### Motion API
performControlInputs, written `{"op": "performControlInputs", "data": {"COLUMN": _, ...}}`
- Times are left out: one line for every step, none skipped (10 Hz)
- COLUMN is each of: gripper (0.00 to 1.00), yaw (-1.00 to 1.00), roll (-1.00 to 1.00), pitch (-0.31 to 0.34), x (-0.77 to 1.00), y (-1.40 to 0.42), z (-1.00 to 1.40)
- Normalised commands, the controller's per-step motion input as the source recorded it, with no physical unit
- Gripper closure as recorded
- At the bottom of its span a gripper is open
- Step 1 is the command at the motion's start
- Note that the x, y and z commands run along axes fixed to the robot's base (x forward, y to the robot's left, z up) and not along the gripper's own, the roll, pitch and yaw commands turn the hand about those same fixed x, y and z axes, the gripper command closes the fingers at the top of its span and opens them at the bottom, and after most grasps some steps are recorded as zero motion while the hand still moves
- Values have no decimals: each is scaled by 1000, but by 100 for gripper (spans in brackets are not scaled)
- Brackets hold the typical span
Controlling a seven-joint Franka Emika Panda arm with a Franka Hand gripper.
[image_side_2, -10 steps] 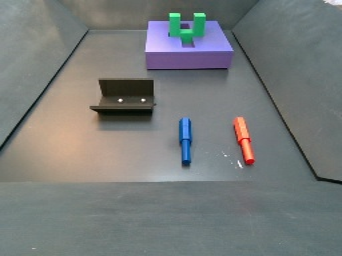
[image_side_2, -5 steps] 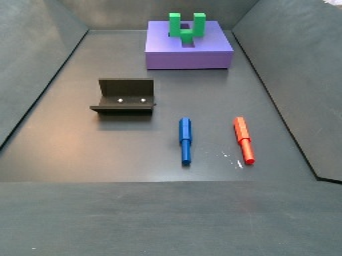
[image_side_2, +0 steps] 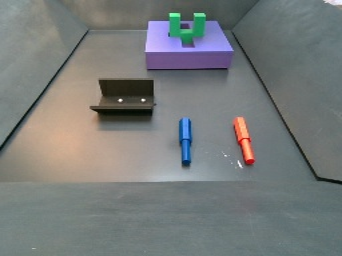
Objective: Pick up the brown object. Move up. Move to above the board. Insert the brown object.
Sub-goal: Insert the brown object.
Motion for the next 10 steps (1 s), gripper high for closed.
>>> {"op": "performControlInputs", "data": {"gripper": 100, "yaw": -991, "roll": 0, "pitch": 0, "x": 11, "y": -157, "z": 0}}
{"op": "performControlInputs", "data": {"gripper": 100, "yaw": -989, "roll": 59, "pitch": 0, "x": 6, "y": -131, "z": -34}}
{"op": "performControlInputs", "data": {"gripper": 100, "yaw": -471, "roll": 139, "pitch": 3, "x": 54, "y": -251, "z": -254}}
{"op": "performControlInputs", "data": {"gripper": 100, "yaw": -231, "roll": 190, "pitch": 39, "x": 0, "y": -94, "z": -329}}
{"op": "performControlInputs", "data": {"gripper": 100, "yaw": -214, "roll": 139, "pitch": 46, "x": -83, "y": -26, "z": -574}}
{"op": "performControlInputs", "data": {"gripper": 100, "yaw": -180, "roll": 199, "pitch": 50, "x": -60, "y": 0, "z": -583}}
{"op": "performControlInputs", "data": {"gripper": 100, "yaw": -143, "roll": 247, "pitch": 93, "x": -11, "y": 0, "z": -566}}
{"op": "performControlInputs", "data": {"gripper": 100, "yaw": -154, "roll": 67, "pitch": 103, "x": 26, "y": -160, "z": -769}}
{"op": "performControlInputs", "data": {"gripper": 100, "yaw": -177, "roll": 66, "pitch": 113, "x": 14, "y": -89, "z": -663}}
{"op": "performControlInputs", "data": {"gripper": 100, "yaw": -169, "roll": 90, "pitch": 113, "x": 131, "y": -60, "z": -469}}
